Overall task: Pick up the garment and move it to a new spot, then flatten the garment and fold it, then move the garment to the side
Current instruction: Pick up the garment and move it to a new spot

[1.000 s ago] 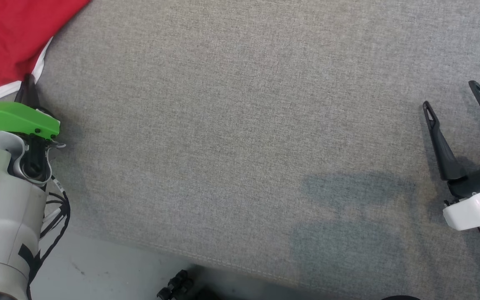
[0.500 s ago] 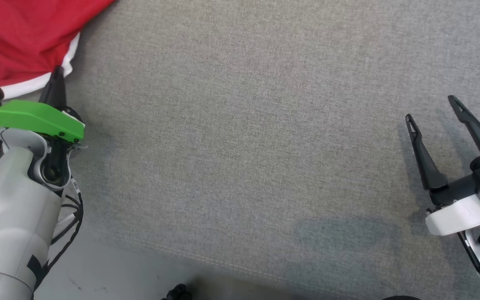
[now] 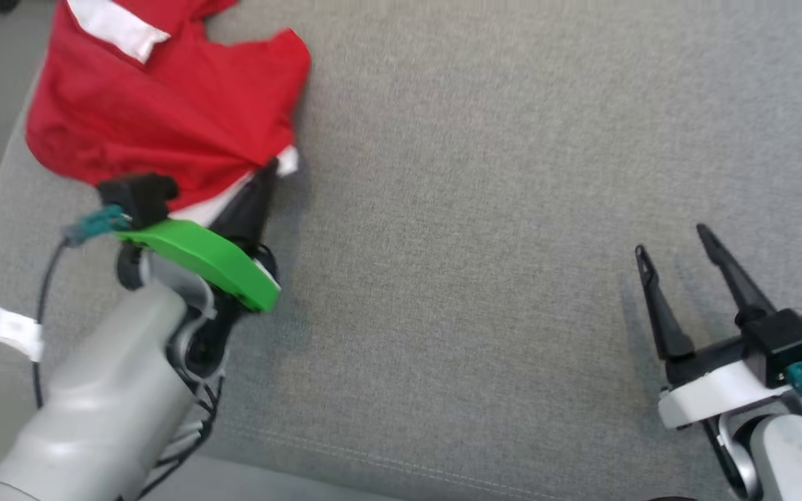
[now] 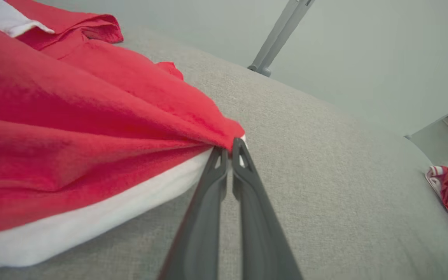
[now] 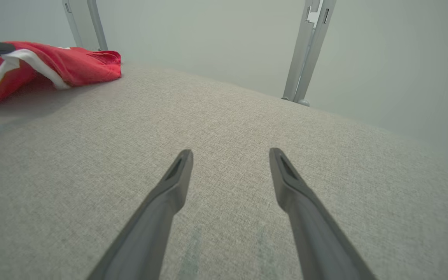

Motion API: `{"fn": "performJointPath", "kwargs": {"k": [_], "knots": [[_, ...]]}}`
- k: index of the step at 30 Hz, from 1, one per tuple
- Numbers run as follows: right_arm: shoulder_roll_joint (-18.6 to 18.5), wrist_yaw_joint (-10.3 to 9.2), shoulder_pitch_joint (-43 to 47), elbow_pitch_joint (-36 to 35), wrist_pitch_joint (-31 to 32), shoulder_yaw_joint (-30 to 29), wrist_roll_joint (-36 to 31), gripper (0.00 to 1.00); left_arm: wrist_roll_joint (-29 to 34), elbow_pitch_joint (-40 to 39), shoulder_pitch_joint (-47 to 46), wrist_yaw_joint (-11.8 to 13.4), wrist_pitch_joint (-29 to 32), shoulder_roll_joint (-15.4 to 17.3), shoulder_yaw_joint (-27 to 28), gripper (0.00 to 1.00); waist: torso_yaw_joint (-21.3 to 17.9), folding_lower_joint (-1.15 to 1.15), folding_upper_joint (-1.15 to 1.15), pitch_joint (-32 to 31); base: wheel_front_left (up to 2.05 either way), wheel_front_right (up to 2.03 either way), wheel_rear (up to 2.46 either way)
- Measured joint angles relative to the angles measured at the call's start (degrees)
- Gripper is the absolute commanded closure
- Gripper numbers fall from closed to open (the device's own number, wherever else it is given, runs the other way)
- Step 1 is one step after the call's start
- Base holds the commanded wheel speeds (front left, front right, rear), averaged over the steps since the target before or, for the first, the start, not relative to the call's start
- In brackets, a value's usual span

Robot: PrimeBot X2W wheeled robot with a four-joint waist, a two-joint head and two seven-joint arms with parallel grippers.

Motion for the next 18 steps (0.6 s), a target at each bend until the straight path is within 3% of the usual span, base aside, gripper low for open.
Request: {"fn": "performJointPath", "kwargs": {"k": [6, 13, 18], "knots": [[3.89, 0.00, 1.44, 6.83, -3.34, -0.04, 1.27, 0.00, 0.47, -7.88, 1.71, 0.00, 0.65, -0.75, -7.51, 1.00, -1.76, 0.00, 0.00, -6.21, 0.00, 0.00, 0.00], [7.04, 0.00, 1.58, 10.35, -4.24, -1.32, 1.79, 0.00, 0.18, -15.52, 1.91, 0.00, 3.18, -6.33, -13.88, 1.00, -5.56, 0.00, 0.00, -12.11, 0.00, 0.00, 0.00], [7.95, 0.00, 1.26, 9.94, -4.25, -1.47, 1.78, 0.00, 0.71, -16.15, 1.37, 0.01, 4.86, -9.53, -16.74, 1.00, -9.97, 0.00, 0.00, -14.25, 0.00, 0.00, 0.00]]}}
